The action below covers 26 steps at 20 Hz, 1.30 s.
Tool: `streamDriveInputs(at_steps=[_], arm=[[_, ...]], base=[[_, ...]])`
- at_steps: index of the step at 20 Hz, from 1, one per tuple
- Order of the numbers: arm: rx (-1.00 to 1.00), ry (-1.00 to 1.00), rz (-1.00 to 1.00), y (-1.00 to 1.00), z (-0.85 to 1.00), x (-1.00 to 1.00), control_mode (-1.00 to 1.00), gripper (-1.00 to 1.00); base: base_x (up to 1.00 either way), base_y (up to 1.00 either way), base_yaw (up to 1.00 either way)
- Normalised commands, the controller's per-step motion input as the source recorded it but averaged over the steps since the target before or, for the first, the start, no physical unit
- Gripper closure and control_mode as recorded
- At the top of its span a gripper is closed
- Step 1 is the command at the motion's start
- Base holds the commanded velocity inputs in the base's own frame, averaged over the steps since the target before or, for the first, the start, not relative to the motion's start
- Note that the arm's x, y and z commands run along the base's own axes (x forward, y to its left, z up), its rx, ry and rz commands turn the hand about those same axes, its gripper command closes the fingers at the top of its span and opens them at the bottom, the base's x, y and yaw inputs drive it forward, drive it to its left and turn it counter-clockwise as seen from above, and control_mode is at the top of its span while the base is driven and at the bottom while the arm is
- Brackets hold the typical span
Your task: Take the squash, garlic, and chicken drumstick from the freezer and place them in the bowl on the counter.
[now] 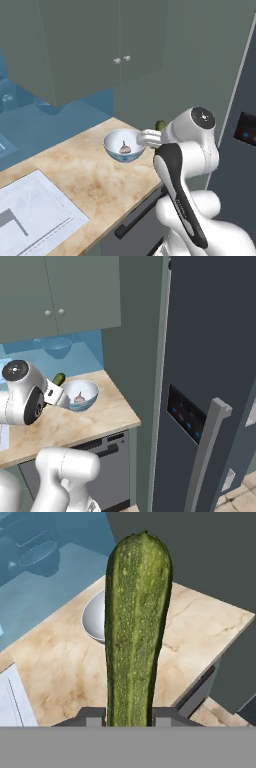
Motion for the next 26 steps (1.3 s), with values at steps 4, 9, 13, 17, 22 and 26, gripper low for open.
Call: streamDriveInputs(at_steps=[4,9,13,17,22,26], arm=[[0.00,0.02,0.00,0.15,-0.17,0.38,-1.00,1.00],[0.00,0.04,0.00,0.17,-0.11,0.43,-1.00,1.00],[0.00,0.06,0.00,0.14,-0.05,0.48,-1.00,1.00],[0.00,0.05,0.00,0.08,-0.11,0.50,-1.00,1.00],[0.00,0.08,0.00,0.00,-0.25,0.43,-1.00,1.00],[0.00,0.08,0.00,0.07,-0.31,0.35,-1.00,1.00]], base=[[0.00,0.00,0.00],[0.00,0.00,0.00],[0.00,0.00,0.00],[0.00,0.00,0.00],[0.00,0.00,0.00],[0.00,0.00,0.00]])
